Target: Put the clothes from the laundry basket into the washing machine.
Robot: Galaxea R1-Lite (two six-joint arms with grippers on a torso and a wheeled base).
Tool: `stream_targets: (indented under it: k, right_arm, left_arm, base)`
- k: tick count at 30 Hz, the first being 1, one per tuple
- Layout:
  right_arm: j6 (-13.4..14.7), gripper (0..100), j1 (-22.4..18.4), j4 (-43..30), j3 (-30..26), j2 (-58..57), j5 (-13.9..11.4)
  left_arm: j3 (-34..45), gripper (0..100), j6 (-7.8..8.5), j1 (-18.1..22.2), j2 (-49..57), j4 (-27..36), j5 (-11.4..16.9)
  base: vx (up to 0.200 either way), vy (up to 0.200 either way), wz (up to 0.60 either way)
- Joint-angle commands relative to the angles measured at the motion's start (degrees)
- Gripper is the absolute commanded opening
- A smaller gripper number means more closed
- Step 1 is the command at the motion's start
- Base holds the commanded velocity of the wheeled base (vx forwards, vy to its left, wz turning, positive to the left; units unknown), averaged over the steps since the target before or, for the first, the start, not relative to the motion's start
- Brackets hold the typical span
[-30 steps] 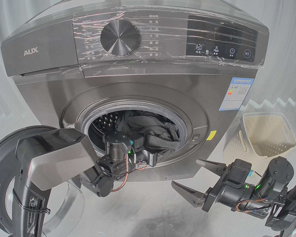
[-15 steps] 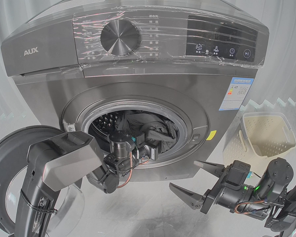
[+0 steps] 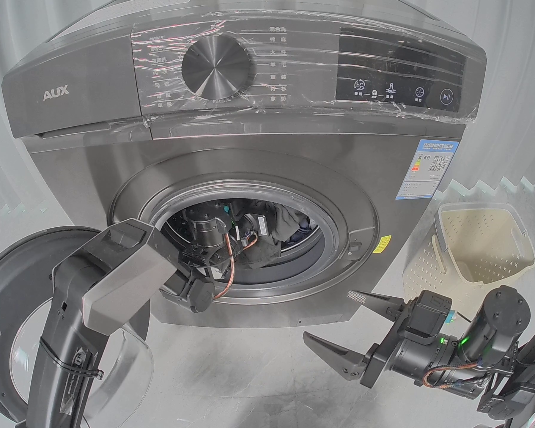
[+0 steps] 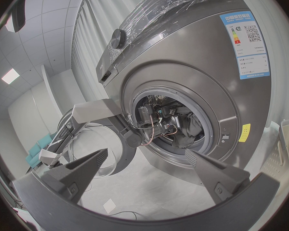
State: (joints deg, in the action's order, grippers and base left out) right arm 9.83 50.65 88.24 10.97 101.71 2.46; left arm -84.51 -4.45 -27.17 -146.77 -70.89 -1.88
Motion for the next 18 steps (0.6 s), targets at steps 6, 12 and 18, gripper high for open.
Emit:
stream_targets:
  k: [6,12,18]
  right_arm:
    - [0.11,100,0.06,0.01,0.19,0.16,0.00]
    - [0.11,100,0.15,0.09,0.28,1.04,0.00]
    - [0.11,100,0.32,0.09,0.28,1.13,0.00]
  left_arm:
    - [-18.77,0,-0.91,1.42,-8.26,7.34,-4.71]
    - [-20.61,100,-1.44,2.56,-8.44,9.63,-6.03]
    - [-3.12,100,-1.97,1.95,1.76,13.50,-2.78]
  base:
    - [0.000,0.000,0.00]
    - [0.000,0.000,0.00]
    - [0.000,0.000,0.00]
